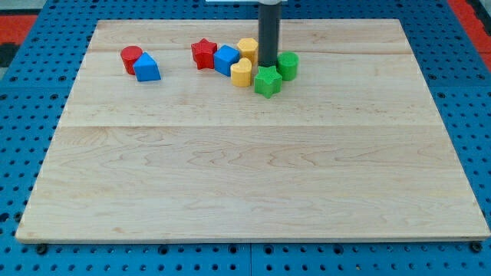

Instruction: Push the green circle into the green star

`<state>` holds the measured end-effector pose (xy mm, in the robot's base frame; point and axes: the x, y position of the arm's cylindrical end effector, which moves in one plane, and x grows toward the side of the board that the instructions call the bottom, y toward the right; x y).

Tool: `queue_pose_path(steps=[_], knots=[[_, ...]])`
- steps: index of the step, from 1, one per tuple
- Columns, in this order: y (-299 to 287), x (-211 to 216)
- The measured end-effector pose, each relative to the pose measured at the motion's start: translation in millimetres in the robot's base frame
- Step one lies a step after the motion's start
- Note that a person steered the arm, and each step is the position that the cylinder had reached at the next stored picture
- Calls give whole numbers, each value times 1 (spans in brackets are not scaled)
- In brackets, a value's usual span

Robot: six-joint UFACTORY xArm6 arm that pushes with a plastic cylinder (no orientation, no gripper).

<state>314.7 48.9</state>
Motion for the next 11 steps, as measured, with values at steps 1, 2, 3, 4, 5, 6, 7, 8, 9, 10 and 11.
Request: queue_pose_path(steps=[1,2,3,4,5,6,7,8,9,10,11], knots=[[47,-16],[58,-19],[58,-20],[60,-66],[127,-68],[174,-22],[171,-20],[135,-7],[118,-6],[101,-5],[85,-3]])
